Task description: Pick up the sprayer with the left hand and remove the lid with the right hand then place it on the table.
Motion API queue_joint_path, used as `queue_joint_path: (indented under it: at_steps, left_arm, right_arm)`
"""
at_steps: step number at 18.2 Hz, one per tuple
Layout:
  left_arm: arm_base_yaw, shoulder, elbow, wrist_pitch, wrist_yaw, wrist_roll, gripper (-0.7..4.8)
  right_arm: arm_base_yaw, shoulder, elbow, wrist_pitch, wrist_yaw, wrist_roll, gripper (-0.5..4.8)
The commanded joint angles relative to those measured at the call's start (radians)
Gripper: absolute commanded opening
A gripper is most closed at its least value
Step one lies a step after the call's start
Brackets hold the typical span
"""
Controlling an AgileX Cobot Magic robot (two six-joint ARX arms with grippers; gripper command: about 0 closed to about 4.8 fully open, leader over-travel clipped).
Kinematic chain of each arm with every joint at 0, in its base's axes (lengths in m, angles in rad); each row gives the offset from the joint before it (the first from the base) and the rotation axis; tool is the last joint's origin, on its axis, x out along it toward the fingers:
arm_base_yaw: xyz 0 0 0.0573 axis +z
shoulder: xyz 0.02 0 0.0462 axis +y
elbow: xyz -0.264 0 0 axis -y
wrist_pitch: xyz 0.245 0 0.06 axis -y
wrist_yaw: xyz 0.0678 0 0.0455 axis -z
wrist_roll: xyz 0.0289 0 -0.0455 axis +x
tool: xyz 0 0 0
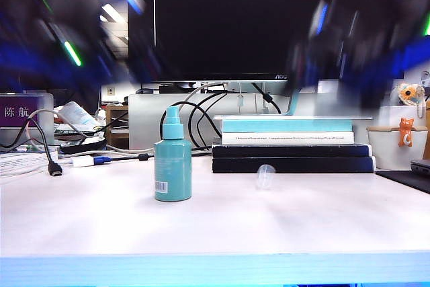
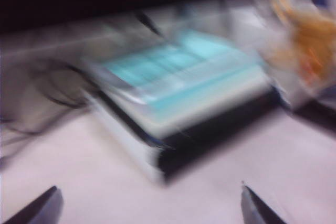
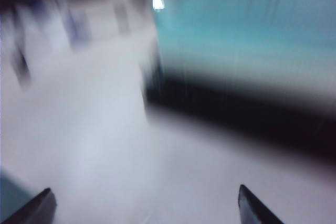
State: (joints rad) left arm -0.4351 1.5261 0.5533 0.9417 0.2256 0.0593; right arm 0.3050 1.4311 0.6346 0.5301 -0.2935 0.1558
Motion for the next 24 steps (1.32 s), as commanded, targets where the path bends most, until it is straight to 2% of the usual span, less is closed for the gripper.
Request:
queue_joint_path:
  at_steps: [1,2,4,6,7,9,10,11,12,13,15,16,18,20,21,22,23,24]
  left_arm:
    - [0.046,-0.265,-0.001,-0.323,-0.009,-0.006,4.79]
    - [0.053,-0.355,-0.001,-0.4,-0.026,0.042,4.79]
    - [0.053,-0.597,-0.001,-0.591,-0.139,0.117,4.79]
    - [0.053,-0.79,-0.001,-0.723,-0.226,0.083,4.79]
    - [0.053,-0.91,-0.001,-0.803,-0.272,0.093,4.79]
    - [0.053,-1.089,-0.001,-0.929,-0.302,0.153,4.79]
    - [0.053,-1.213,-0.001,-1.023,-0.348,0.17,4.79]
    - [0.053,-1.281,-0.001,-1.079,-0.395,0.169,4.79]
    - [0.053,-1.326,-0.001,-1.121,-0.402,0.164,4.79]
    - [0.053,-1.381,-0.001,-1.181,-0.401,0.143,3.82]
    - [0.052,-1.445,-0.001,-1.308,-0.406,0.142,1.78]
    - [0.052,-1.468,-0.001,-1.365,-0.406,0.129,1.43]
    - [0.052,-1.497,-0.005,-1.448,-0.433,0.113,1.42]
    - [0.052,-1.501,-0.046,-1.434,-0.458,0.104,1.3]
    - [0.052,-1.501,-0.072,-1.414,-0.457,0.074,0.74]
    - [0.052,-1.501,-0.088,-1.413,-0.456,-0.003,0.53]
    - [0.052,-1.501,-0.109,-1.416,-0.45,-0.057,0.53]
    - [0.052,-1.501,-0.142,-1.41,-0.443,-0.069,0.51]
  right_arm:
    - [0.002,-0.222,0.003,-0.097,0.063,0.001,4.79]
    - [0.001,-0.28,0.003,-0.138,0.075,0.001,4.79]
    - [0.002,-0.465,0.003,-0.33,0.103,0.001,4.79]
    - [0.002,-0.579,0.003,-0.436,0.122,0.002,4.79]
    - [0.002,-0.659,0.003,-0.485,0.139,0.002,4.79]
    - [0.002,-0.799,0.002,-0.54,0.189,0.001,4.79]
    - [0.003,-0.911,0.002,-0.581,0.212,0.003,4.41]
    - [0.003,-0.972,0.001,-0.609,0.217,0.004,2.25]
    - [0.003,-1.023,-0.002,-0.63,0.217,0.004,0.39]
    - [0.003,-1.089,-0.009,-0.658,0.217,0.003,-0.03]
    - [0.006,-1.179,-0.04,-0.713,0.227,0.009,-0.03]
    - [0.007,-1.214,-0.072,-0.741,0.261,0.011,-0.03]
    - [0.008,-1.295,-0.196,-0.742,0.32,0.062,-0.02]
    - [0.007,-1.352,-0.351,-0.671,0.322,0.142,-0.02]
    - [0.007,-1.372,-0.42,-0.632,0.321,0.179,-0.02]
    - [0.007,-1.377,-0.458,-0.613,0.322,0.185,-0.01]
    - [0.006,-1.378,-0.481,-0.607,0.325,0.184,-0.01]
    - [0.006,-1.378,-0.506,-0.608,0.343,0.184,-0.01]
